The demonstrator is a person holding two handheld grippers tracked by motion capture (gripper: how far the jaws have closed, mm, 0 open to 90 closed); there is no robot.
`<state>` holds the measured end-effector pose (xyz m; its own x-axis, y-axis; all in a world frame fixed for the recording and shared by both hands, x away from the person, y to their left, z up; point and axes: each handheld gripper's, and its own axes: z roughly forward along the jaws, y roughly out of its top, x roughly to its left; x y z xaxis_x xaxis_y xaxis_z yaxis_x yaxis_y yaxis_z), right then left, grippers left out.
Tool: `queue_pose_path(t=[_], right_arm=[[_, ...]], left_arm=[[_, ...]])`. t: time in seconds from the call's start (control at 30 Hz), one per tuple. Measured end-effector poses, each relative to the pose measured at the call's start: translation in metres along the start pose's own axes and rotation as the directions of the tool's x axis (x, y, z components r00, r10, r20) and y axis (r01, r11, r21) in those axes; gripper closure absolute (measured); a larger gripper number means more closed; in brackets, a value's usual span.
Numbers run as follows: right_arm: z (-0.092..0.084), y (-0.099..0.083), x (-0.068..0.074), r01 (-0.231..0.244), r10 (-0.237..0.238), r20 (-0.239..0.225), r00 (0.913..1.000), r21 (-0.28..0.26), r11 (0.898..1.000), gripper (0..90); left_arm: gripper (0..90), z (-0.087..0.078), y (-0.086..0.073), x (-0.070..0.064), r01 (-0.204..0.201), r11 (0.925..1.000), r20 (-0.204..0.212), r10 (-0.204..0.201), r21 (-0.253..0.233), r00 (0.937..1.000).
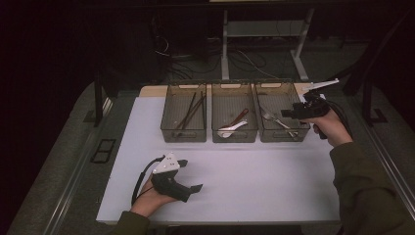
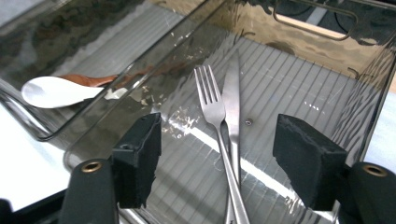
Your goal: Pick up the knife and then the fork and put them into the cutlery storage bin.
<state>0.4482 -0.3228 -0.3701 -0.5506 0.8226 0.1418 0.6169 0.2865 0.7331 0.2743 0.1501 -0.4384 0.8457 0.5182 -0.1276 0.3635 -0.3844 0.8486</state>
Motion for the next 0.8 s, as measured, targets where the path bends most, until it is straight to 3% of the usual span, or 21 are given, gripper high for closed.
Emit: queue_pose_path(t=[0.3, 0.8], right_arm=[[-0.012, -0.019, 0.011, -0.008, 0.006, -0.020, 0.9998, -0.106, 0.994, 23.8], [-0.029, -0.053, 0.048, 0.063, -0.078, -0.067, 0.9947, -0.198, 0.978, 17.9]], left_arm=[[0.0, -0.003, -0.001, 0.003, -0.007, 1.0000, -0.001, 0.007, -0.005, 1.0000], [0.0, -0.005, -0.002, 0.003, -0.010, 0.9999, 0.006, 0.010, 0.001, 0.9999]])
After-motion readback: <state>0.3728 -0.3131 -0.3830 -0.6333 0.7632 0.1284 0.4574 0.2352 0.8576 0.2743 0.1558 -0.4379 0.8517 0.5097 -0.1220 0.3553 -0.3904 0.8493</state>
